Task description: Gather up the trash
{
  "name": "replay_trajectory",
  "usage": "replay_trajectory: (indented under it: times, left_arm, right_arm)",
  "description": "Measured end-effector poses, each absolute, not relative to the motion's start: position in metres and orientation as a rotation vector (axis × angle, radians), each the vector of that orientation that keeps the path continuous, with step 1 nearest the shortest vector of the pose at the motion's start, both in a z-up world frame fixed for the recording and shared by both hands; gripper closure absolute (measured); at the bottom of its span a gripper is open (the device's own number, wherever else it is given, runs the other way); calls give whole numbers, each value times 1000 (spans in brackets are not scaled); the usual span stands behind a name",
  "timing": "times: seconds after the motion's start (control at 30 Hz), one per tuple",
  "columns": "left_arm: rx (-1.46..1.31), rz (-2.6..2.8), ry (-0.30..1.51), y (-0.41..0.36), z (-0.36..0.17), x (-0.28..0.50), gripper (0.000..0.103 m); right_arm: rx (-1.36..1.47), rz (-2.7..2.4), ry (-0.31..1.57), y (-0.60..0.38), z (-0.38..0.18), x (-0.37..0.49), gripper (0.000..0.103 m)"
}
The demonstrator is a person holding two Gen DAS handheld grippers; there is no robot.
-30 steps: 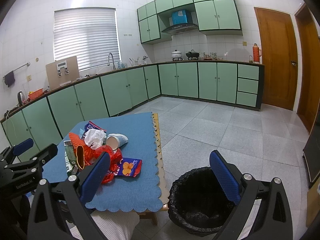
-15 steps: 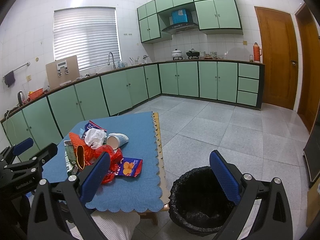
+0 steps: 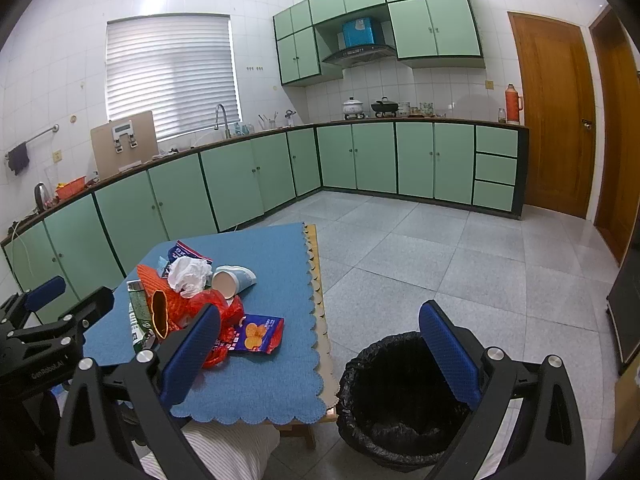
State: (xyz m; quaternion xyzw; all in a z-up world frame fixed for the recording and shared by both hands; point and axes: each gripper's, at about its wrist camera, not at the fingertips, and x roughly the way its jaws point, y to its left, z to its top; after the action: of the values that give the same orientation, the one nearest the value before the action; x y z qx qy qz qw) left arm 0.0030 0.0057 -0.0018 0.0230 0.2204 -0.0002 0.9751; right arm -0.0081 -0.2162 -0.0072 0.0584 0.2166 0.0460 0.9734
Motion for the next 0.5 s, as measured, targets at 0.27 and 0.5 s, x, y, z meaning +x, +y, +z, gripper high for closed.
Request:
replay_trajectory:
  times: [0.27, 0.5]
  left_arm:
    - [49, 4, 446, 7, -3, 7, 5]
    - [49, 5, 447, 6, -2, 7, 5]
  right_arm:
    - [119, 93, 437, -217, -7, -8, 6]
    - [120, 93, 438, -217, -7, -8, 6]
